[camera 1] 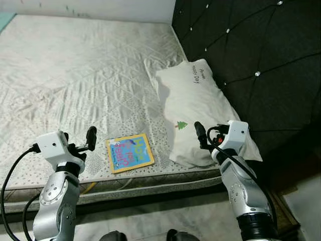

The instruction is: Clean up the room

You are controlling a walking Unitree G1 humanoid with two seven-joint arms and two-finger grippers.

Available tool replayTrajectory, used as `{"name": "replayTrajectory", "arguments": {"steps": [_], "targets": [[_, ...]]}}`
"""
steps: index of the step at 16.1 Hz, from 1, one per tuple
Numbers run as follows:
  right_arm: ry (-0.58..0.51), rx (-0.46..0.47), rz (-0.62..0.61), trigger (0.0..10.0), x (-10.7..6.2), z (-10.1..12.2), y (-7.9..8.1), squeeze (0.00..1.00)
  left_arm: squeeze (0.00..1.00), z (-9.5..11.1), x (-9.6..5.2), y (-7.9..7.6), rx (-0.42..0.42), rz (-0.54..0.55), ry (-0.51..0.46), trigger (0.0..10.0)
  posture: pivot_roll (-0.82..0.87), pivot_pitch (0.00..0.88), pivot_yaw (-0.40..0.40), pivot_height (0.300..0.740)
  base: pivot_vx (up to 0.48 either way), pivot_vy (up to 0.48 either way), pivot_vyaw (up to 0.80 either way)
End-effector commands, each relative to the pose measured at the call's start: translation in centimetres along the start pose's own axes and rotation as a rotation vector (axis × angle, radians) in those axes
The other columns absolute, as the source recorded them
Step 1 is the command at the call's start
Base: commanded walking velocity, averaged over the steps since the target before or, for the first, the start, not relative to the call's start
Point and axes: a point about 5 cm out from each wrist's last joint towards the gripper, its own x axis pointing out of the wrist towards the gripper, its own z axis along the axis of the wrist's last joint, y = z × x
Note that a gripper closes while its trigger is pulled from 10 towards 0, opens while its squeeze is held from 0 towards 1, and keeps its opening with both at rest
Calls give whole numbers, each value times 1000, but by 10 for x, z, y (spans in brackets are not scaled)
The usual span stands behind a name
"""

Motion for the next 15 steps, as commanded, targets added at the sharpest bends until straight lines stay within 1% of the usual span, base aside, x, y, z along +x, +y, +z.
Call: {"name": "replayTrajectory", "arguments": {"steps": [1,7,9,12,13,15], "targets": [[19,-5,-27,10000,-2,-4,-8,0,0,-3,0,-2,-1,2,17,10000,-2,150,-87,740,0,480,0],[18,-16,-16,10000,-3,-4,-8,0,0,-3,2,-3,11,-4,11,10000,-5,150,-86,740,0,480,0],[19,-19,0,10000,-3,-4,-6,0,0,-1,0,-5,12,-22,-14,10000,-4,148,-88,740,0,0,0],[13,-46,18,10000,-2,-4,-3,0,0,2,-1,-6,-7,-60,-27,10000,0,146,-90,740,0,0,0],[8,-46,25,10000,-2,-3,-3,0,0,2,-2,-7,-3,-70,-32,10000,0,144,-90,740,0,0,0],[7,-48,28,10000,-1,-3,-2,0,0,2,-1,-8,-4,-77,-35,10000,-1,143,-89,740,249,0,0]]}}
